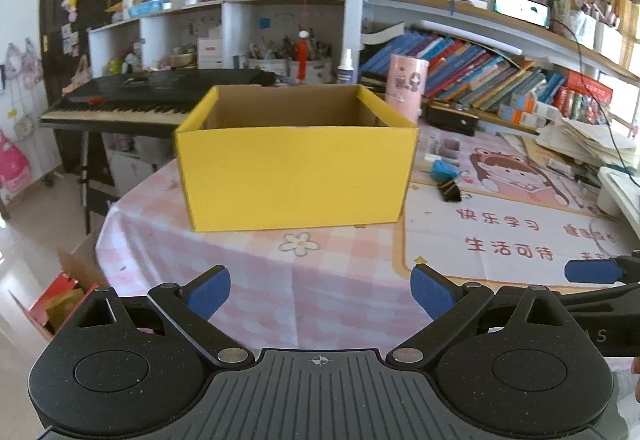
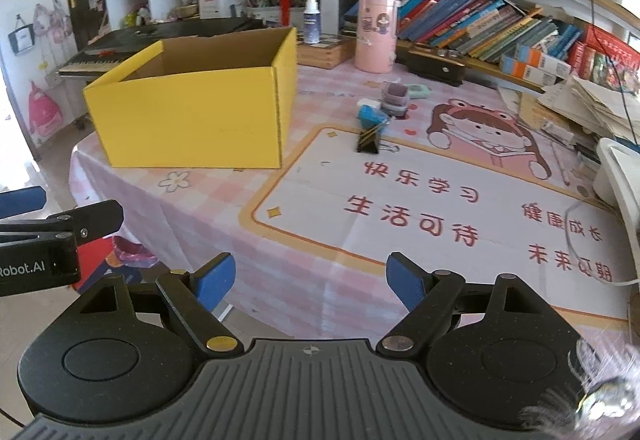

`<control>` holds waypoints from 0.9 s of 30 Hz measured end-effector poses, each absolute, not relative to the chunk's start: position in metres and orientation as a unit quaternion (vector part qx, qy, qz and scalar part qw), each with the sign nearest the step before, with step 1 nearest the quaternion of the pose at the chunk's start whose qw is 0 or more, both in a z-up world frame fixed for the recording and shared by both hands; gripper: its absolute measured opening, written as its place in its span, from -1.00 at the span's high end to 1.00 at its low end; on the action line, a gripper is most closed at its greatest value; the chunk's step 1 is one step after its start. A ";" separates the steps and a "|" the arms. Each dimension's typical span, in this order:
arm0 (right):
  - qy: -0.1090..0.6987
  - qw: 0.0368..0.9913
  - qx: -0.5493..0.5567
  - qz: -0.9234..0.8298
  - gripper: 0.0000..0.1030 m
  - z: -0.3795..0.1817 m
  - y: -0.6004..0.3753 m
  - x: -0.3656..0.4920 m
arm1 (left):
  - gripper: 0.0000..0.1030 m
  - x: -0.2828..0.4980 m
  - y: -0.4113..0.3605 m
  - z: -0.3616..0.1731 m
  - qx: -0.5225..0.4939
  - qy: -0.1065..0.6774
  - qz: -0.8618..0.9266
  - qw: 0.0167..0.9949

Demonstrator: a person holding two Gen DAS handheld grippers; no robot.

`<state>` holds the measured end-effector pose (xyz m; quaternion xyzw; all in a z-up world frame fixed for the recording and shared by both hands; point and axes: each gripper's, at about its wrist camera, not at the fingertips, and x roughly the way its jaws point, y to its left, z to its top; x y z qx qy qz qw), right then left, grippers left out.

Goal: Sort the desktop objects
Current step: 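Withdraw both tools from the box back over the desk, then reach the left tool down to the black binder clip and grasp it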

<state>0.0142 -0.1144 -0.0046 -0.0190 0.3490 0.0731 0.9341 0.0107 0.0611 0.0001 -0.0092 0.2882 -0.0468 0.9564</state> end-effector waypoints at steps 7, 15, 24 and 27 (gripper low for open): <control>0.354 0.934 -0.012 0.045 -0.59 -0.007 -0.131 0.017 | -0.91 0.026 0.043 -0.004 -0.004 0.295 -0.078 0.952; 0.358 0.934 0.000 0.016 -0.59 -0.008 -0.155 0.026 | -0.91 0.044 0.019 -0.007 0.007 0.300 -0.111 0.947; 0.353 0.935 0.009 -0.004 -0.59 -0.004 -0.185 0.048 | -0.91 0.064 -0.008 -0.006 0.010 0.298 -0.142 0.944; 0.352 0.936 0.008 -0.006 -0.59 -0.003 -0.195 0.057 | -0.91 0.071 -0.019 -0.006 0.013 0.298 -0.150 0.943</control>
